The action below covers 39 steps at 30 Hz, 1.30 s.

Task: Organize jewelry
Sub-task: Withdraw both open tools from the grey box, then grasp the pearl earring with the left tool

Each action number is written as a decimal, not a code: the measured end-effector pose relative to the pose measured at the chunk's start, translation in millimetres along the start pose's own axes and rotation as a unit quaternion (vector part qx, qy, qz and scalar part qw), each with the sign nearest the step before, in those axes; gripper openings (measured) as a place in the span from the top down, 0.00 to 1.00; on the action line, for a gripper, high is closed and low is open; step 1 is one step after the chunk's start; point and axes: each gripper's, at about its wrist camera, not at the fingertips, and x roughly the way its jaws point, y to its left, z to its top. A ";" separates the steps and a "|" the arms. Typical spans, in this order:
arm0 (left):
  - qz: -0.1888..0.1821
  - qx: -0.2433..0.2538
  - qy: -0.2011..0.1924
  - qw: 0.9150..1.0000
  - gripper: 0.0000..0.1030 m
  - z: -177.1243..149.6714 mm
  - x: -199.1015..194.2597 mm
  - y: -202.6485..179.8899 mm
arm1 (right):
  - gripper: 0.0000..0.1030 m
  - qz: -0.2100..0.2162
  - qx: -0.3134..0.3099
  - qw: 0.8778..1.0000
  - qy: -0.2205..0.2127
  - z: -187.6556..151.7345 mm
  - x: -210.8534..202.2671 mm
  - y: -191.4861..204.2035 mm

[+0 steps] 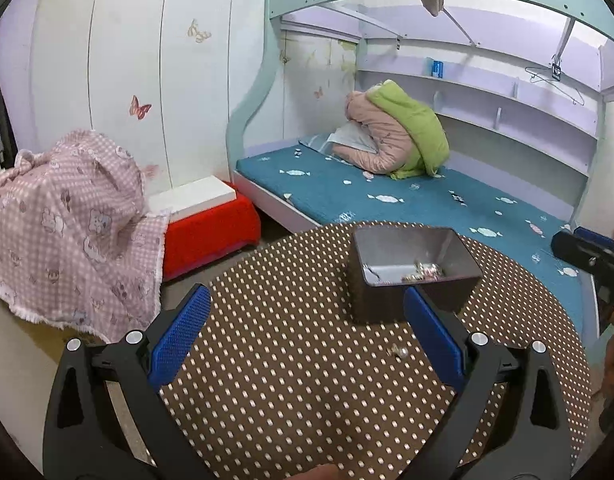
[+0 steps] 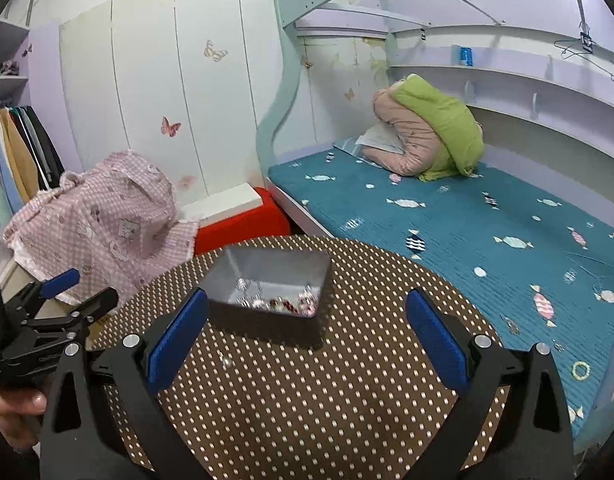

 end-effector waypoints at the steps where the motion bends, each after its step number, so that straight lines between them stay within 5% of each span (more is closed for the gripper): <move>1: -0.001 -0.002 0.003 1.000 0.06 -2.6 -0.2 -0.6 | 0.08 -0.002 0.001 1.000 0.002 -3.3 0.0 0.4; 11: -0.003 0.007 0.053 0.999 0.06 -23.7 21.1 -24.6 | 0.08 -0.008 0.027 0.999 0.040 -26.2 14.7 -3.6; 24: -0.022 0.048 0.140 0.989 0.07 -44.8 106.0 -67.0 | 0.08 -0.013 0.051 0.994 0.100 3.0 75.6 -25.1; 26: -0.028 0.048 0.150 0.987 0.27 -47.2 112.8 -69.6 | 0.08 -0.013 0.051 0.992 0.115 8.3 89.5 -27.1; 33: -0.048 0.043 0.170 0.983 0.49 -51.1 126.5 -71.8 | 0.21 -0.013 0.051 0.986 0.157 18.2 127.2 -26.0; 37: -0.066 0.038 0.171 0.982 0.79 -50.5 125.6 -70.5 | 0.48 -0.008 0.044 0.982 0.186 14.7 144.4 -19.7; 39: -0.077 0.034 0.172 0.981 0.84 -50.6 122.9 -69.3 | 0.64 -0.008 0.033 0.980 0.198 10.6 150.3 -15.0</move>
